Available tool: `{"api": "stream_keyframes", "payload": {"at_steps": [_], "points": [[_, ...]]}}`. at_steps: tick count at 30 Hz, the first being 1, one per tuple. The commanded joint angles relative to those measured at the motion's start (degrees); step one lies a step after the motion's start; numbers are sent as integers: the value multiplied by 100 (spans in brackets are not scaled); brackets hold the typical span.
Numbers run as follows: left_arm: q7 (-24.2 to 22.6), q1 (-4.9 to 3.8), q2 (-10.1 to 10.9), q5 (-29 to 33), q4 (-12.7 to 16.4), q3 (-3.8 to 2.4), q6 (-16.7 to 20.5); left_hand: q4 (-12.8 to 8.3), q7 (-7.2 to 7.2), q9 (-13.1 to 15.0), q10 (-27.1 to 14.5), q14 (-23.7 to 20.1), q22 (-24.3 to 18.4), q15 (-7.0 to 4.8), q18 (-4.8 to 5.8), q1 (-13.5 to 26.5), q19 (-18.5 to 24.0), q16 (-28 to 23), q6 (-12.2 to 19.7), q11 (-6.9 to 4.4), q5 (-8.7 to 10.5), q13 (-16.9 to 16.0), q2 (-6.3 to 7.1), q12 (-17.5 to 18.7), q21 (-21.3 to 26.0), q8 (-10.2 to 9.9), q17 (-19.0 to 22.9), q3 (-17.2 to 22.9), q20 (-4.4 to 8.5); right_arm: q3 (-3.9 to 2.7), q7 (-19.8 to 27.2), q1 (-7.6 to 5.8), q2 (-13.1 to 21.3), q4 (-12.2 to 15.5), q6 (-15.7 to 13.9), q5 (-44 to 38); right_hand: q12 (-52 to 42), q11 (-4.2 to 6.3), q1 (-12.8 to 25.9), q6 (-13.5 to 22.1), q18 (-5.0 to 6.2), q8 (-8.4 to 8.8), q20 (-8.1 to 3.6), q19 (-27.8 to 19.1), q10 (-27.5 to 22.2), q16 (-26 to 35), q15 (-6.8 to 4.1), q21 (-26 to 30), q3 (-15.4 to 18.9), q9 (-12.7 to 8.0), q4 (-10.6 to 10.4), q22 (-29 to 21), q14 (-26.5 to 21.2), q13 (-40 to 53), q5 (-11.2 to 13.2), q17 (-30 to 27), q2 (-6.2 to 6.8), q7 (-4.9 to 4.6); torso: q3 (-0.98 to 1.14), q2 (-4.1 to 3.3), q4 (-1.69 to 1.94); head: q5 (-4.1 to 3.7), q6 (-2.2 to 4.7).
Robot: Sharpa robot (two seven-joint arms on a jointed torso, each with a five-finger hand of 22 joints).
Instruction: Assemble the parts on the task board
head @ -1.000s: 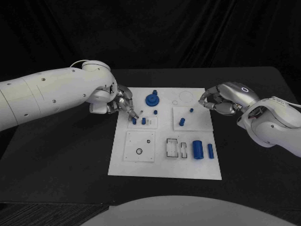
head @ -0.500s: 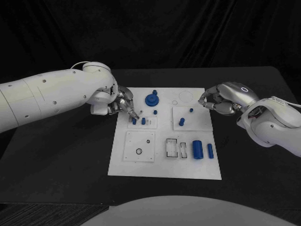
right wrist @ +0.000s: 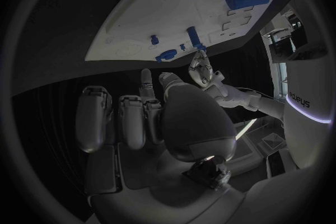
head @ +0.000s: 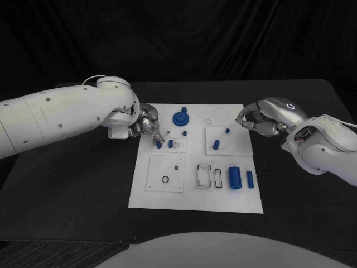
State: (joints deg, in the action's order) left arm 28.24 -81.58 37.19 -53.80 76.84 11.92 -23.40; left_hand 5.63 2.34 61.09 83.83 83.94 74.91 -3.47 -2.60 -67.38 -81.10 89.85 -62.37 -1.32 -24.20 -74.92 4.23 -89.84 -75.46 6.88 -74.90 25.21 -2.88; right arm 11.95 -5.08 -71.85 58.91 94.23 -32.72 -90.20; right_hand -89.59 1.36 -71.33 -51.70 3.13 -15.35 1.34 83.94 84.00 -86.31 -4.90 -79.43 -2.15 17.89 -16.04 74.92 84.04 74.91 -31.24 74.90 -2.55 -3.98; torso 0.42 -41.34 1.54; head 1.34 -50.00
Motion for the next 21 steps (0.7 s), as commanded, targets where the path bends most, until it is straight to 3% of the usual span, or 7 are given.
{"api": "stream_keyframes", "payload": {"at_steps": [1,5,7,14,21], "points": [[45,49,20,1,91,23,142,-383,-8,57,617,606,1057,-38,-82,119,-26,15,-2,-17,-198,-1508,51,-16,-29,45,-1510,499,27,-4,-113,11,-3,-1,-42,-11,2,14,-50,-48,-68,34,10,191,568,33,-8,13,-43,-8,0,1186,467,1458,-26,868,0,-1,3,2,1,9,0],[60,49,91,2,183,23,321,-565,-3,132,617,606,1058,-37,-82,274,-32,15,3,-17,-210,-1508,115,-16,-35,91,-1510,779,25,-3,-120,11,3,1,-37,-11,9,14,-56,-50,-66,33,10,188,562,34,-8,19,-47,-8,2,1184,467,1449,-31,866,0,-1,2,4,1,6,0],[60,49,126,2,228,23,404,-618,-4,162,617,606,1060,-37,-80,375,-37,15,6,-16,-120,-1508,133,-16,-42,108,-1510,863,24,-3,-124,11,5,2,-34,-11,9,14,-56,-50,-66,33,10,188,562,34,-8,19,-47,-8,2,1184,467,1449,-31,866,0,-1,2,3,2,4,0],[23,47,352,2,542,22,905,-628,-6,168,617,606,1062,-37,-79,395,-41,15,7,-18,-99,-1508,130,-16,-48,111,-1510,883,24,-3,-141,11,20,9,-10,-11,13,14,-61,-52,-64,33,9,185,559,34,-8,27,-51,-8,4,1182,467,1445,-35,866,0,-1,0,6,3,45,0],[-130,42,675,-15,981,22,1677,-631,-7,170,617,606,1051,-37,-87,401,-19,15,7,-19,-97,-1508,129,-16,-12,112,-1510,891,24,-3,-145,10,37,24,-11,-11,20,14,-67,-54,-62,33,9,180,554,38,-8,39,-56,-7,5,1178,465,1436,-39,860,0,-1,-1,-2,12,54,0]]}}
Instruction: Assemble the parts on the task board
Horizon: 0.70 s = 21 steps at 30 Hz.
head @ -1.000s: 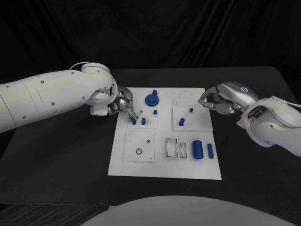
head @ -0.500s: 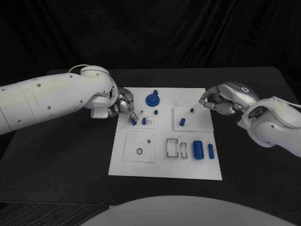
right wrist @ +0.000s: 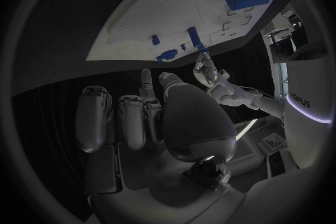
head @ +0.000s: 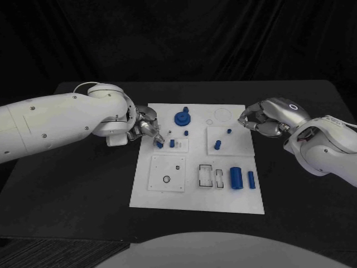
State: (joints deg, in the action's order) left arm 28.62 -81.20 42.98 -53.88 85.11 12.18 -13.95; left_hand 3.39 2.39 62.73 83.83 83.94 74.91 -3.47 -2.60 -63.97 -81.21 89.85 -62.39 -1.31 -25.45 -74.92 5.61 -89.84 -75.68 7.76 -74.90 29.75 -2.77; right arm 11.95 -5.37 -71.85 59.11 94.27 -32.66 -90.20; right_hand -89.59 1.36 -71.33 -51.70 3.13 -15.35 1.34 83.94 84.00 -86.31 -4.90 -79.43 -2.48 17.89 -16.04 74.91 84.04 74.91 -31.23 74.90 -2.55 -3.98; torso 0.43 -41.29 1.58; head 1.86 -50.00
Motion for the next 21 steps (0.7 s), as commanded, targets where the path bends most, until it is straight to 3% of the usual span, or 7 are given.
{"api": "stream_keyframes", "payload": {"at_steps": [1,5,12,21], "points": [[-201,4,158,-46,231,-4,854,-404,-10,8,617,606,1052,-37,-86,72,-10,15,13,-19,35,-1508,-10,-16,6,24,-1510,444,13,-3,-115,10,24,26,-24,-11,20,13,-67,-54,-62,33,9,180,554,38,-8,39,-23,-7,5,1179,465,1437,-40,860,0,-1,-1,-7,9,7,0],[-328,5,365,-264,463,-3,1205,-389,-12,16,617,606,1050,-37,-88,122,-8,15,19,-17,65,-1508,-1,-16,10,27,-1510,458,13,-3,-110,10,42,38,-61,-11,20,13,-68,-54,-63,34,9,183,554,37,-8,32,-24,-7,5,1181,466,1436,-41,862,1,-1,6,-13,21,-22,0],[-551,25,649,-428,729,1,1795,-386,-19,28,617,606,1055,-41,-84,151,-19,15,30,-24,170,-1508,20,-16,-7,30,-1510,510,14,-3,-96,10,59,47,-142,-11,23,13,-69,-54,-62,35,9,181,551,39,-8,36,-25,-8,4,1180,465,1433,-42,858,3,-2,14,-31,30,6,0],[-688,272,711,-465,770,4,2254,-366,-20,32,617,606,1054,-43,-85,166,-18,15,31,-26,206,-1508,8,-16,-3,31,-1510,543,16,-3,-79,11,56,47,-188,-11,18,12,-69,-51,-63,37,9,181,555,39,-8,35,-25,-9,2,1180,465,1439,-44,858,8,-5,13,-17,6,32,0]]}}
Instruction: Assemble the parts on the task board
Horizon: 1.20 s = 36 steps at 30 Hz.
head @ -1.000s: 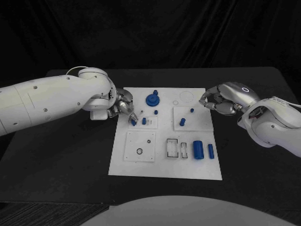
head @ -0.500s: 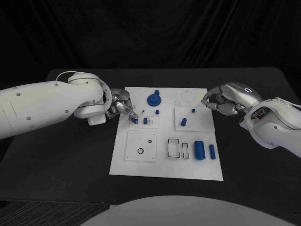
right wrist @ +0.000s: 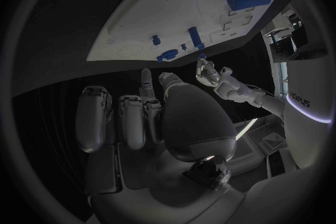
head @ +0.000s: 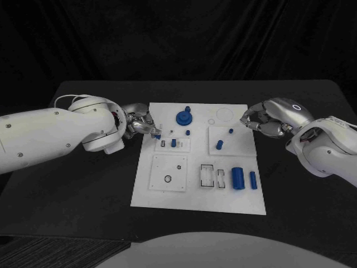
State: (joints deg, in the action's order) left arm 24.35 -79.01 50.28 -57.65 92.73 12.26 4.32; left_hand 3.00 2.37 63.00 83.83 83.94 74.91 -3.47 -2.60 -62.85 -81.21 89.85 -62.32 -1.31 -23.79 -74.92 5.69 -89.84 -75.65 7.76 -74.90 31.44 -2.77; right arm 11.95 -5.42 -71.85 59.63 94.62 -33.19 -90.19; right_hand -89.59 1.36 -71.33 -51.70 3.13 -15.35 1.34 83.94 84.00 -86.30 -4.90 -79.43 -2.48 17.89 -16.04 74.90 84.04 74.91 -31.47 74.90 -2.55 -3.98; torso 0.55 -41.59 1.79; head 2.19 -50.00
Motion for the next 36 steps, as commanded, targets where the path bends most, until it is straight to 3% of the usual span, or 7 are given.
{"api": "stream_keyframes", "payload": {"at_steps": [1,6,10,15,23,31,36], "points": [[-289,74,-29,-89,-2,-4,449,-322,-17,5,617,606,1054,-43,-86,56,-18,15,22,-26,44,-1508,-6,-16,-4,32,-1510,381,17,-3,-72,11,2,11,-138,-11,18,12,-69,-51,-63,37,9,181,555,39,-8,36,-26,-9,2,1181,465,1438,-20,858,8,-5,1,13,-15,-2,0],[-379,168,-101,-92,-59,-4,511,-272,-18,10,617,606,1056,-43,-84,100,-25,15,13,-25,105,-1508,-12,-16,-13,38,-1510,392,18,-3,-66,11,-4,10,-159,-11,18,12,-69,-51,-63,37,9,181,555,39,-8,36,-26,-9,2,1181,465,1438,-20,858,8,-5,-10,22,6,-28,0],[-356,203,-133,-93,-79,-3,441,-266,-18,11,617,606,1055,-44,-84,103,-24,15,10,-26,111,-1508,-16,-16,-10,39,-1510,395,18,-3,-70,11,0,14,-158,-11,18,12,-69,-51,-63,37,9,181,555,39,-8,36,-26,-9,2,1181,465,1438,-20,858,8,-5,-3,36,13,-53,0],[-321,235,-149,-93,-87,-3,364,-262,-19,11,617,606,1053,-44,-86,105,-20,15,10,-26,116,-1508,-19,-16,-4,40,-1510,397,18,-3,-70,11,1,10,-160,-11,18,12,-69,-51,-63,37,9,181,555,39,-8,36,-26,-9,2,1181,465,1438,-20,858,8,-5,-14,38,14,-49,0],[-248,273,-149,-93,-95,-3,252,-250,-18,11,617,606,1052,-44,-86,112,-19,15,11,-26,125,-1508,-26,-16,-2,39,-1510,402,18,-3,-53,17,-36,-20,-166,-11,12,9,-69,-54,-65,39,9,184,559,43,-7,28,-28,-10,-3,1183,463,1446,-24,852,19,-8,-7,29,-6,-10,0],[-232,313,-167,-93,-136,-3,206,-250,-18,11,617,606,1052,-44,-86,112,-19,15,11,-26,125,-1508,-26,-16,-2,39,-1510,402,18,-3,-44,24,-34,-26,-174,-11,13,9,-70,-56,-65,40,9,183,559,45,-6,29,-30,-10,-4,1183,463,1445,-27,849,22,-9,-1,23,19,-40,0],[-231,332,-207,-93,-175,-3,170,-245,-18,12,617,606,1051,-44,-88,115,-16,15,13,-26,129,-1508,-30,-16,4,39,-1510,405,18,-3,-42,29,-24,-28,-171,-11,13,9,-70,-56,-65,40,9,183,559,45,-6,29,-30,-10,-4,1183,463,1445,-27,849,22,-9,-4,31,13,-26,0]]}}
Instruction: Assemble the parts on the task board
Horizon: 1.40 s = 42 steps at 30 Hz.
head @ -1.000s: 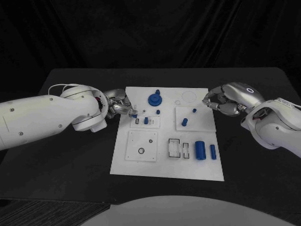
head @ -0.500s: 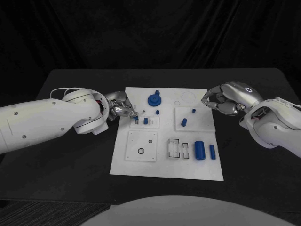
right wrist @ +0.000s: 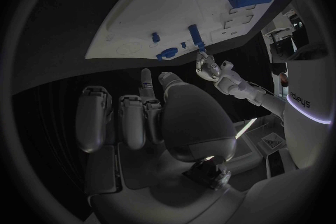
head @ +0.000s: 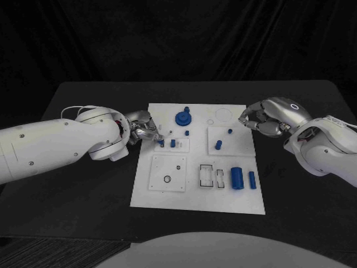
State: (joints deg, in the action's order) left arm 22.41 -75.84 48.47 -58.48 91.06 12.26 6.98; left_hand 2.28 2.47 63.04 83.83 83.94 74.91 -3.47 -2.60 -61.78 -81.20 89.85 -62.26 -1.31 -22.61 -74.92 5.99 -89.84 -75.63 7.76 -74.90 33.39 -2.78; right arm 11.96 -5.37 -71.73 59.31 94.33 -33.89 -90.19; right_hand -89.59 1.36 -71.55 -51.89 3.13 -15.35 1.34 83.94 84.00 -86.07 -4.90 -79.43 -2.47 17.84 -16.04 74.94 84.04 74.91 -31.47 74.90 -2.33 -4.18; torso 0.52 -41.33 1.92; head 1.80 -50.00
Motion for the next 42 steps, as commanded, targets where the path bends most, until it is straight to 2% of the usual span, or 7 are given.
{"api": "stream_keyframes", "payload": {"at_steps": [1,18,23,26,34,39,42], "points": [[-38,19,-35,-10,-18,-4,-109,-171,-29,8,617,606,1052,-44,-87,9,-20,15,8,-27,12,-1508,-62,-16,-3,39,-1510,211,19,-3,-46,18,7,-1,-100,-12,10,8,-48,-38,-65,40,10,184,561,20,-6,29,-32,-5,-5,1179,463,1448,-30,851,2,11,1,7,-2,22,0],[-56,51,-87,-10,-112,-4,-123,-172,-31,9,617,606,1048,-45,-90,-3,-12,15,15,-28,15,-1508,-75,-16,9,36,-1510,227,20,-3,-22,58,-1,-14,-105,-12,12,8,-47,-39,-65,40,10,183,560,20,-6,29,-32,-5,-7,1179,463,1446,-30,852,2,11,-11,14,-9,33,0],[-49,52,-89,-10,-117,-4,-161,-174,-31,9,617,606,1050,-45,-89,-7,-14,15,17,-29,15,-1508,-78,-16,5,36,-1510,231,20,-3,-22,65,-13,-20,-104,-12,10,7,-41,-44,-67,39,10,187,561,20,-5,20,-33,-5,-15,1182,463,1449,-32,850,3,10,-17,10,10,10,0],[-41,54,-83,-10,-114,-4,-187,-174,-31,9,617,606,1050,-45,-89,-7,-14,15,17,-29,15,-1508,-78,-16,5,36,-1510,231,20,-3,-25,67,-13,-20,-104,-12,10,7,-41,-44,-67,39,10,187,561,20,-5,20,-33,-5,-15,1182,463,1449,-32,850,3,10,-5,12,8,10,0],[-5,69,-47,-10,-95,-3,-268,-176,-30,10,617,606,1048,-45,-90,-12,-11,15,20,-29,15,-1508,-81,-16,10,35,-1510,236,20,-3,-33,68,1,-13,-104,-12,10,7,-40,-46,-65,39,10,184,561,19,-5,27,-34,-4,-17,1180,463,1449,-34,852,4,10,-5,4,7,11,0],[21,86,-5,-10,-63,-3,-307,-177,-29,10,617,606,1044,-46,-93,-16,-4,15,23,-29,15,-1508,-84,-16,23,34,-1510,240,20,-3,-35,69,0,-17,-108,-12,10,7,-40,-46,-65,39,10,184,561,19,-5,27,-34,-4,-17,1180,463,1449,-34,852,4,10,-5,1,-13,29,0],[31,92,14,-10,-48,-3,-314,-177,-28,11,617,606,1043,-46,-93,-17,-3,15,24,-28,16,-1508,-85,-16,25,34,-1510,242,20,-3,-38,69,-4,-19,-107,-12,10,7,-40,-46,-65,39,10,184,561,19,-5,27,-34,-4,-17,1180,463,1449,-34,852,4,10,-6,3,-7,29,0]]}}
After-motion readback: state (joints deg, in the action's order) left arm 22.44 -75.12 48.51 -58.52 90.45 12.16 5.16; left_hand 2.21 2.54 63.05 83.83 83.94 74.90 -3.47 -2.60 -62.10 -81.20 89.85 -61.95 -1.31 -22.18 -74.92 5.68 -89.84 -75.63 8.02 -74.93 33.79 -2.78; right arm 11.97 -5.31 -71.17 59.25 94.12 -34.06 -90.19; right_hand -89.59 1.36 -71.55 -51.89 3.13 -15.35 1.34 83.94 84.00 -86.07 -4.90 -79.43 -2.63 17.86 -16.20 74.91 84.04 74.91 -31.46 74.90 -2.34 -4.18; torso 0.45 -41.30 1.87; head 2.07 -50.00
